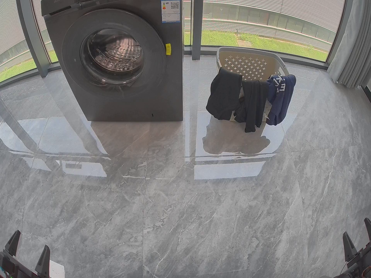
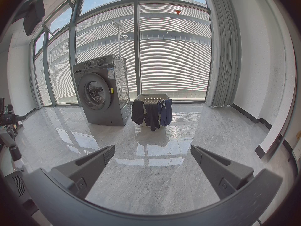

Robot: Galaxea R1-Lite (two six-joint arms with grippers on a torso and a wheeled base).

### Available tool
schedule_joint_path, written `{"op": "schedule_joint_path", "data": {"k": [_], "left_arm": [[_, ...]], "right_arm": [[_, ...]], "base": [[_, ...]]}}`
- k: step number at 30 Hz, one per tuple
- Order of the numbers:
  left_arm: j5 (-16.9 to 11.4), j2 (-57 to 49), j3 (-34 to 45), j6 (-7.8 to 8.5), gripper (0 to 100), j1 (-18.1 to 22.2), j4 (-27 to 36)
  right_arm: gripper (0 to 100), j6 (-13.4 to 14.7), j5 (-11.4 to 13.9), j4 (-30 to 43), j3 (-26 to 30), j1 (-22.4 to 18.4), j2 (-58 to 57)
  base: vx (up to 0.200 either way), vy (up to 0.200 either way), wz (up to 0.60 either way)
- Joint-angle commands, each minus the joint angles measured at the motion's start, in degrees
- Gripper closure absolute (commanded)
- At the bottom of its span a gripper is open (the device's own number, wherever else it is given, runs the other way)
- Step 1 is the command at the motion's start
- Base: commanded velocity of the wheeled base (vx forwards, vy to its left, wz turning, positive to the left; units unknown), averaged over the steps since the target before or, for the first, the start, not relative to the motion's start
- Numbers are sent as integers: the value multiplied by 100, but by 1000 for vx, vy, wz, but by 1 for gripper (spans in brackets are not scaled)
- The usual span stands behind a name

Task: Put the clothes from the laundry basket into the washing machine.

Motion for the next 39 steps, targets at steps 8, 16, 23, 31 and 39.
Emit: {"op": "schedule_joint_path", "data": {"k": [8,16,23,31,39], "left_arm": [[9,-77,101,-11,0,1,0],[9,-77,101,-11,0,1,0],[0,-77,101,50,0,1,0],[0,-77,101,24,0,1,0],[9,-77,101,15,0,1,0]], "right_arm": [[0,0,-1,-4,101,3,-93],[0,0,-1,-4,101,3,-93],[0,0,8,-4,101,3,-93],[0,0,8,-4,101,3,-93],[0,0,8,-4,101,3,-93]], "base": [[200,0,0],[200,0,0],[86,0,0],[0,0,0],[200,0,0]]}}
